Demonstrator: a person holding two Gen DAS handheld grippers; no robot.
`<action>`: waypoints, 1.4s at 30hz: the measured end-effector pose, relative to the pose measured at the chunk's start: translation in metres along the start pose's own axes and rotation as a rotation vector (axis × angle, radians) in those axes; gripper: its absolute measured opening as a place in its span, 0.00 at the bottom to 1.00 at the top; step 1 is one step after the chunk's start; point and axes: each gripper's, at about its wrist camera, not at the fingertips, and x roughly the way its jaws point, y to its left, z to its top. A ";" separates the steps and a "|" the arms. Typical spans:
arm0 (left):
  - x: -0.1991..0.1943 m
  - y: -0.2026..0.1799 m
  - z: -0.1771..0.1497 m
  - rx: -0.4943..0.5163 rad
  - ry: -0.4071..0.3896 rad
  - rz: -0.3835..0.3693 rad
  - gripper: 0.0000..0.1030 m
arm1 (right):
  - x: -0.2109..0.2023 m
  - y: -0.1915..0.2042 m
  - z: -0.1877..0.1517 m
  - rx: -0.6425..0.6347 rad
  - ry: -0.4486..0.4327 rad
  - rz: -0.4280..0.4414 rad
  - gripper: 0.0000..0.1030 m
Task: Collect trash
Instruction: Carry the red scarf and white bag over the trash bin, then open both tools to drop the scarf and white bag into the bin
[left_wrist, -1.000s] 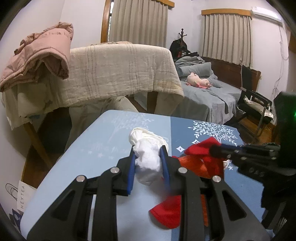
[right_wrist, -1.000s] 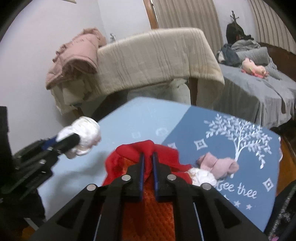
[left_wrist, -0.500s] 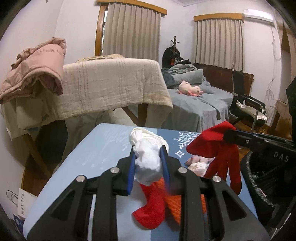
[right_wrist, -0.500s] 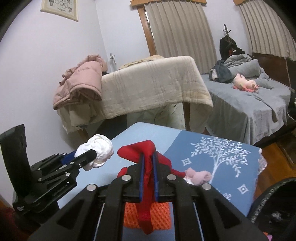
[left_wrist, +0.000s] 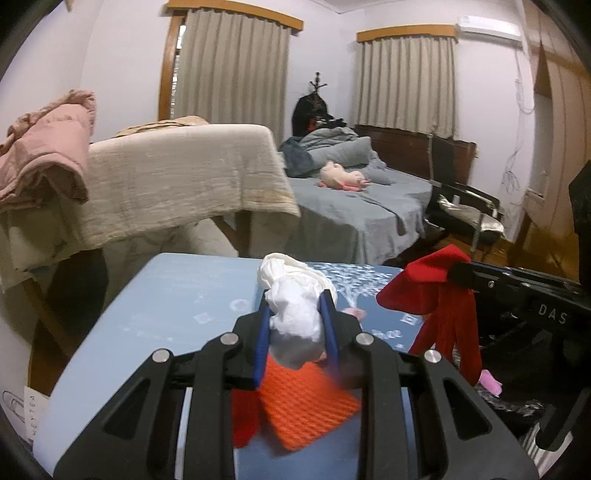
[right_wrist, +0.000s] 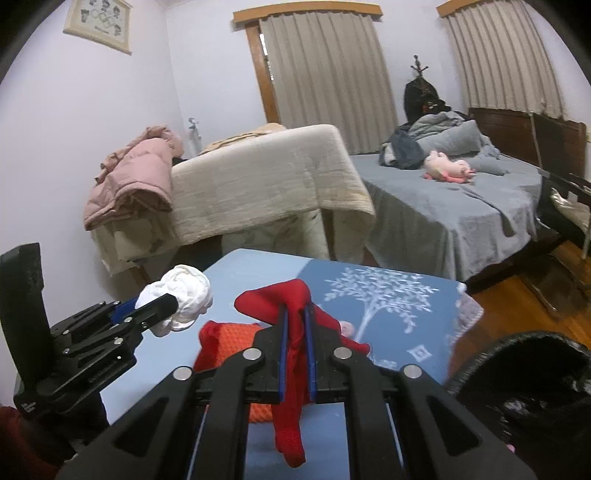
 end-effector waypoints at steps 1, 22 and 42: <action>0.000 -0.004 -0.001 0.004 0.001 -0.010 0.24 | -0.005 -0.004 -0.002 0.003 -0.002 -0.012 0.08; 0.024 -0.126 -0.014 0.110 0.032 -0.252 0.24 | -0.091 -0.103 -0.032 0.110 -0.030 -0.250 0.08; 0.068 -0.249 -0.031 0.214 0.083 -0.471 0.24 | -0.137 -0.210 -0.074 0.247 0.002 -0.446 0.09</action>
